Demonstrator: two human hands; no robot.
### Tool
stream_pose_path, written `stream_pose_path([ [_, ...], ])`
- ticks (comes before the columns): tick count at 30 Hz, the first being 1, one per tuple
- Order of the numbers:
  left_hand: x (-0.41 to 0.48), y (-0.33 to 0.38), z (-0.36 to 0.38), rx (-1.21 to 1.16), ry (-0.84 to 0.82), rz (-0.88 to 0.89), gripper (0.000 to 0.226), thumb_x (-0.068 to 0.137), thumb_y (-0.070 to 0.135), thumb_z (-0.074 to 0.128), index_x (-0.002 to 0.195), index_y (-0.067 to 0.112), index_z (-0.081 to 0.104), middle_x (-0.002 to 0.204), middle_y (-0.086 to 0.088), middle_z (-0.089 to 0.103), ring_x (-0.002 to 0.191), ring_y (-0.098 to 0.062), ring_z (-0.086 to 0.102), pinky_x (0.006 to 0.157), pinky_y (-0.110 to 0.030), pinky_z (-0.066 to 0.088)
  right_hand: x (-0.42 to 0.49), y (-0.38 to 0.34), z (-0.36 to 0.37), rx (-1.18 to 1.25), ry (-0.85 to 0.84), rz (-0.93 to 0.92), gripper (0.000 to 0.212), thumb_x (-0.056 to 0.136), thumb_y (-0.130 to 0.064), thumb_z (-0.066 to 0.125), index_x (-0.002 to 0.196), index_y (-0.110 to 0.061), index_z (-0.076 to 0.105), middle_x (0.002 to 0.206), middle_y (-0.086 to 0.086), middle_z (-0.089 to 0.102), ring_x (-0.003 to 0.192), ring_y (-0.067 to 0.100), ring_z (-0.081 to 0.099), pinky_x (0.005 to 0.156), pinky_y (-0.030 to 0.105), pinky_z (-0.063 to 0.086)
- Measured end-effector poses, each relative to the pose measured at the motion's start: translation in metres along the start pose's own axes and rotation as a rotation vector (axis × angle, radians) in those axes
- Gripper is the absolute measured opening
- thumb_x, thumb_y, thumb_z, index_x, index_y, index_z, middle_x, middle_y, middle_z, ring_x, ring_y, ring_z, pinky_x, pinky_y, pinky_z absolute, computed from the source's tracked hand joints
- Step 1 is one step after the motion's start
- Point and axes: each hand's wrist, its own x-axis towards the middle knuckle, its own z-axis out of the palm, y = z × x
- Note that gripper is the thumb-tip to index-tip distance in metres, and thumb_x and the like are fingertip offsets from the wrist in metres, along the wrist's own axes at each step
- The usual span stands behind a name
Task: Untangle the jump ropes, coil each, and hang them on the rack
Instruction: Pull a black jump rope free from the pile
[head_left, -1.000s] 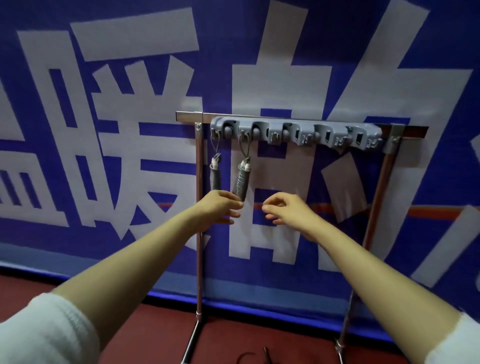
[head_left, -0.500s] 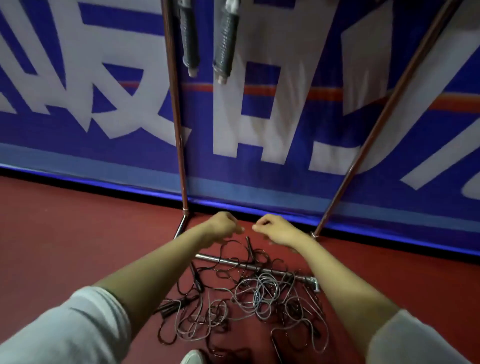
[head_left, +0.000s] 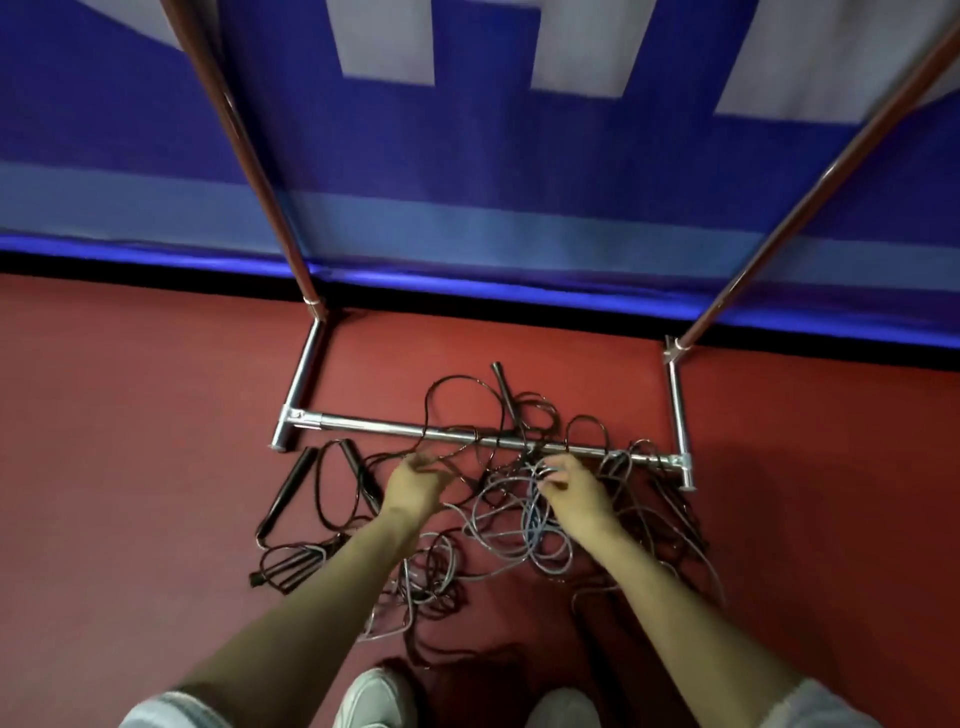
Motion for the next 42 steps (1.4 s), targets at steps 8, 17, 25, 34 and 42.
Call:
stream_pose_path([
  [8,0.049,-0.057,-0.021,0.315,0.100,0.061,0.027,0.087,0.001,0.063,0.113,0.006,0.062,0.106,-0.009,0.062,0.091,-0.026,0.060,0.084,-0.029,0.049,0.023,0.042,0.041,-0.250,0.069,-0.201,0.030,0.090,-0.002,0.057,0.119,-0.006,0.063,0.121,0.013,0.057,0.117,0.029,0.049,0.102,0.031,0.035],
  [17,0.058,-0.091,-0.032,0.301,0.173,0.181,0.021,0.085,-0.004,0.059,0.090,0.017,0.063,0.083,0.002,0.063,0.080,-0.016,0.057,0.069,-0.013,0.039,0.042,0.030,0.090,-0.377,0.109,-0.415,0.024,0.085,-0.002,0.060,0.107,-0.007,0.068,0.113,0.010,0.062,0.117,0.029,0.046,0.101,0.030,0.033],
  [25,0.075,-0.086,-0.054,0.057,0.258,0.319,0.024,0.095,0.001,0.052,0.085,0.018,0.065,0.077,0.003,0.064,0.069,-0.012,0.055,0.066,-0.027,0.050,0.069,-0.013,0.120,-0.326,-0.105,-0.384,0.031,0.094,-0.015,0.057,0.125,-0.013,0.061,0.143,0.007,0.038,0.136,0.024,0.027,0.109,0.022,0.016],
  [34,0.121,-0.086,-0.089,0.324,0.226,0.086,0.038,0.089,0.000,0.045,0.123,0.010,0.059,0.115,-0.014,0.066,0.103,-0.032,0.063,0.094,-0.041,0.051,0.051,-0.032,0.191,-0.285,-0.452,-0.348,0.055,0.096,-0.018,0.054,0.147,-0.031,0.036,0.150,0.000,0.036,0.137,0.022,0.036,0.109,0.030,0.030],
  [42,0.101,-0.099,-0.104,0.019,0.152,0.078,0.039,0.085,-0.015,0.042,0.092,0.013,0.068,0.089,-0.004,0.068,0.079,-0.018,0.064,0.066,-0.020,0.052,0.050,-0.028,0.214,-0.377,-0.368,-0.284,0.041,0.098,-0.017,0.049,0.135,-0.034,0.049,0.137,0.000,0.044,0.124,0.027,0.047,0.102,0.038,0.041],
])
